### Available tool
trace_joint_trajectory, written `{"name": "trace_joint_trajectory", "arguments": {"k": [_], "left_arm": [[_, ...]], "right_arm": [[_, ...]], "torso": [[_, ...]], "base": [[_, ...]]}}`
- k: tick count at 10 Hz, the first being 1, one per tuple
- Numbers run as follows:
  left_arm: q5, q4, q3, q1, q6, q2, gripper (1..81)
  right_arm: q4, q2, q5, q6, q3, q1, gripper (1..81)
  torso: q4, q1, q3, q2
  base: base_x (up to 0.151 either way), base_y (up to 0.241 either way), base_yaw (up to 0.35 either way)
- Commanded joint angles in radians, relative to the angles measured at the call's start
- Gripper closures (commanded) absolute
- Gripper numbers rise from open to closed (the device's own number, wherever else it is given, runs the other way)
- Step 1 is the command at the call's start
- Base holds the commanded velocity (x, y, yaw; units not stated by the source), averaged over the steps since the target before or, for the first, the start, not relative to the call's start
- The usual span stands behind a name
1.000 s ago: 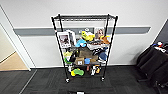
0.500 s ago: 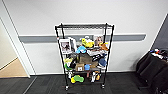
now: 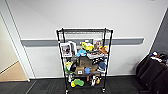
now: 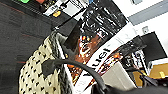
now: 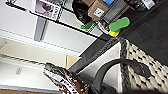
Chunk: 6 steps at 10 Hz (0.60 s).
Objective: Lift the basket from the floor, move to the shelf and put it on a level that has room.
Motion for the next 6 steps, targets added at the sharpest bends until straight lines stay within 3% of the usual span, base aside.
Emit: {"name": "trace_joint_trajectory", "arguments": {"k": [1, 3, 4, 6], "left_arm": [[-0.008, 0.022, 0.076, -0.127, 0.009, -0.029, 81.1], [-0.01, 0.022, 0.084, -0.127, 0.009, -0.033, 81.1], [-0.008, 0.022, 0.085, -0.127, 0.009, -0.033, 81.1], [-0.008, 0.022, 0.091, -0.127, 0.009, -0.041, 81.1]], "right_arm": [[-0.057, -0.026, -0.007, 0.002, 0.071, 0.117, 81.1], [-0.059, -0.027, -0.007, 0.002, 0.071, 0.117, 81.1], [-0.059, -0.026, -0.007, 0.004, 0.071, 0.117, 81.1], [-0.059, -0.026, -0.007, 0.004, 0.071, 0.117, 81.1]], "torso": [[0.0, 0.0, 0.025, 0.0], [0.0, 0.0, 0.056, 0.0], [0.0, 0.0, 0.029, 0.0], [0.0, -0.002, 0.045, -0.001]], "base": [[0.0, 0.0, 0.0], [0.0, 0.0, 0.0], [0.0, 0.0, 0.0], [0.0, 0.0, 0.0]]}}
